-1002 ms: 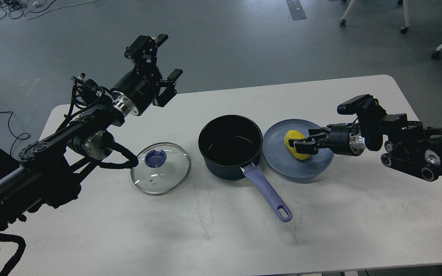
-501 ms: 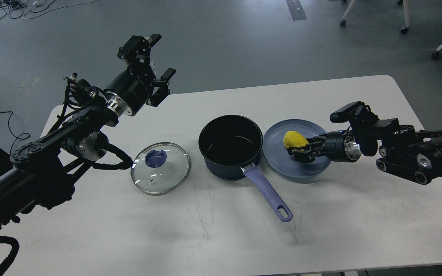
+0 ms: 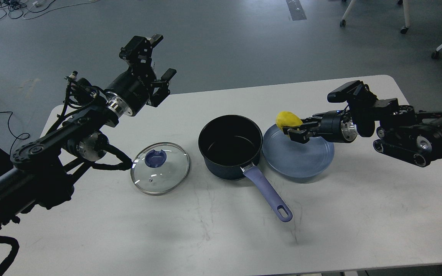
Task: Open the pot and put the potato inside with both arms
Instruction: 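Lift the potato and carry it over the saucepan, then lower the potato into the saucepan and open the right gripper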
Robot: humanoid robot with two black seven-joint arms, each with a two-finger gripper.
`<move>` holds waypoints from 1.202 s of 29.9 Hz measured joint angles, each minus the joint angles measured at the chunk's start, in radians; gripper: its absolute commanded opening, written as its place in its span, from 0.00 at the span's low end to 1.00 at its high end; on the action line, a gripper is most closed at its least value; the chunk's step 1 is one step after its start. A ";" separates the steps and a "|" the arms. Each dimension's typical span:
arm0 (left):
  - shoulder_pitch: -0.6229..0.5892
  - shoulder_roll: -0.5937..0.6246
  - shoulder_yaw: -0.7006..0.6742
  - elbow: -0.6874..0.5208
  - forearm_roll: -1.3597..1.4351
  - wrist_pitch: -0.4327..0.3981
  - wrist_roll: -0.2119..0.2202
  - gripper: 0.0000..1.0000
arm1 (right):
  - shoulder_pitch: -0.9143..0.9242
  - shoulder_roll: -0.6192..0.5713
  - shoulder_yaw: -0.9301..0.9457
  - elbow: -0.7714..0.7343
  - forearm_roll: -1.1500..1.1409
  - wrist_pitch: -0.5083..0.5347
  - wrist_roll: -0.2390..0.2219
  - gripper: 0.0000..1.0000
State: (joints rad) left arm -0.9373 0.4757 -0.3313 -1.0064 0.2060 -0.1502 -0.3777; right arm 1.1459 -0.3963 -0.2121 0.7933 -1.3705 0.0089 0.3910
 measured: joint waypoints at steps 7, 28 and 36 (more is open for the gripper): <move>0.000 0.002 0.000 0.000 0.001 0.000 -0.004 0.98 | 0.141 0.098 0.000 -0.007 -0.001 -0.005 -0.001 0.00; -0.003 0.025 -0.002 -0.004 0.001 0.000 -0.004 0.98 | 0.107 0.276 -0.043 -0.034 0.059 0.002 -0.002 1.00; -0.003 0.015 -0.002 0.000 0.000 0.048 -0.027 0.98 | 0.100 0.187 0.162 -0.023 0.392 0.004 -0.015 1.00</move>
State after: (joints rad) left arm -0.9406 0.4909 -0.3336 -1.0069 0.2064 -0.1019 -0.4043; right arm 1.2458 -0.2088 -0.0505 0.7700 -0.9788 0.0128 0.3765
